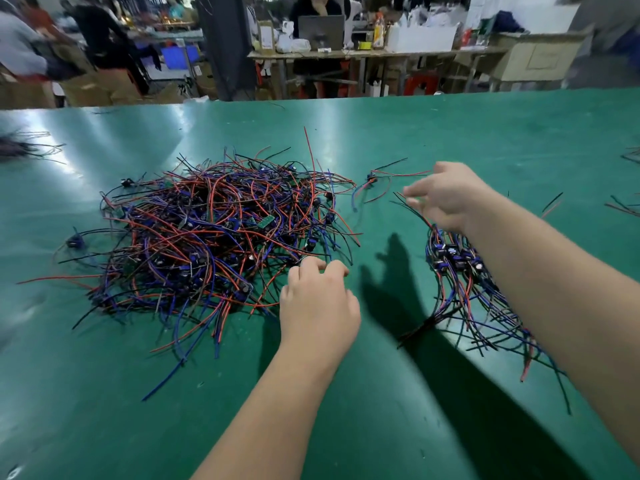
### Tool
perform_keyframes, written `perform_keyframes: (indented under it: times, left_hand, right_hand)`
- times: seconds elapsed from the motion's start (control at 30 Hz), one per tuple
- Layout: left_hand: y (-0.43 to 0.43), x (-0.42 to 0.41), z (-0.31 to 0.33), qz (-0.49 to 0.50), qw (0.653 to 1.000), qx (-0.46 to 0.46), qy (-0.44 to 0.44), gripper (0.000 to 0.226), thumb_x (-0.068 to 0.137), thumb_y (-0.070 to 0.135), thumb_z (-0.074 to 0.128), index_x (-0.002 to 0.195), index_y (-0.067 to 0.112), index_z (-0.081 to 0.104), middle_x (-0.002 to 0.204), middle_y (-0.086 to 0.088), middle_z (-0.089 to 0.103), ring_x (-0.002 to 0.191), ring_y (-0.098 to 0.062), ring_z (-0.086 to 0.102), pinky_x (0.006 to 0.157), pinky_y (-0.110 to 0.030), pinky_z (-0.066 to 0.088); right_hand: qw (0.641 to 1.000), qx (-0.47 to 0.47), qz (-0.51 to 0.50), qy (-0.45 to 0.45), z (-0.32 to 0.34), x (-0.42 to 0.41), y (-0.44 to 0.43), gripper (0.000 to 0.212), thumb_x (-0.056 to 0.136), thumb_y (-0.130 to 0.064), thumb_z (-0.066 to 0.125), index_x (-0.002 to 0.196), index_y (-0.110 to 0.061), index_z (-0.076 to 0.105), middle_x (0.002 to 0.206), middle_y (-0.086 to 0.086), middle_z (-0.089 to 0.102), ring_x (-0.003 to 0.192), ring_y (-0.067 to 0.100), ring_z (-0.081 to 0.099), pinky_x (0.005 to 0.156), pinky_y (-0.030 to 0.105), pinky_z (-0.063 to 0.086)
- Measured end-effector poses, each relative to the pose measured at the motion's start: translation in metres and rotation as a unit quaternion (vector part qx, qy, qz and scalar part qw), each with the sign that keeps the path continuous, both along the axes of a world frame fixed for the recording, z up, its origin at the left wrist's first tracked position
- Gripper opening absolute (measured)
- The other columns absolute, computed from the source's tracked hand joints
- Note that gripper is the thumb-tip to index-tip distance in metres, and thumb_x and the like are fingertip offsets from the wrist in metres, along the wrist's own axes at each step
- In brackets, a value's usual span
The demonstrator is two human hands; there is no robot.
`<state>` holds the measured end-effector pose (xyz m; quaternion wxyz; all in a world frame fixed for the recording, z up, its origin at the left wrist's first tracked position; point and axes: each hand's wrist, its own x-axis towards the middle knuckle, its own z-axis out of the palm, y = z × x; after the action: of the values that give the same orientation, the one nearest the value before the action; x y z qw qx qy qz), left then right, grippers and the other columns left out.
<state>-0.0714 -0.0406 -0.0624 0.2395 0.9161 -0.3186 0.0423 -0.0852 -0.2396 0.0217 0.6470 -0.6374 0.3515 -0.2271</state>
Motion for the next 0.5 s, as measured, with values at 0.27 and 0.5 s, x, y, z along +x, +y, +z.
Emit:
perform_keyframes:
  times: [0.27,0.5]
  left_hand:
    - [-0.001,-0.004,-0.003,-0.021,0.997,0.074,0.023,0.026,0.091,0.034,0.049,0.115,0.024,0.055,0.121,-0.001,0.046,0.115,-0.027,0.038,0.095,-0.038,0.031]
    - [-0.009,-0.002,0.001,-0.046,0.977,0.201,0.046,0.042,0.096,0.029,0.040,0.137,0.019,0.042,0.143,-0.009,0.037,0.134,-0.031,0.026,0.107,-0.038,0.024]
  right_hand:
    - [0.970,-0.215,0.098,0.047,-0.037,-0.031,0.054,0.035,0.081,0.006,0.054,0.076,-0.026,0.068,0.071,-0.010,0.064,0.056,0.002,0.048,0.052,0.018,0.040]
    - [0.868,-0.416,0.267,0.051,-0.042,0.026,0.120,0.035,0.083,0.001,0.055,0.101,-0.022,0.072,0.113,-0.002,0.067,0.104,0.013,0.060,0.091,0.017,0.041]
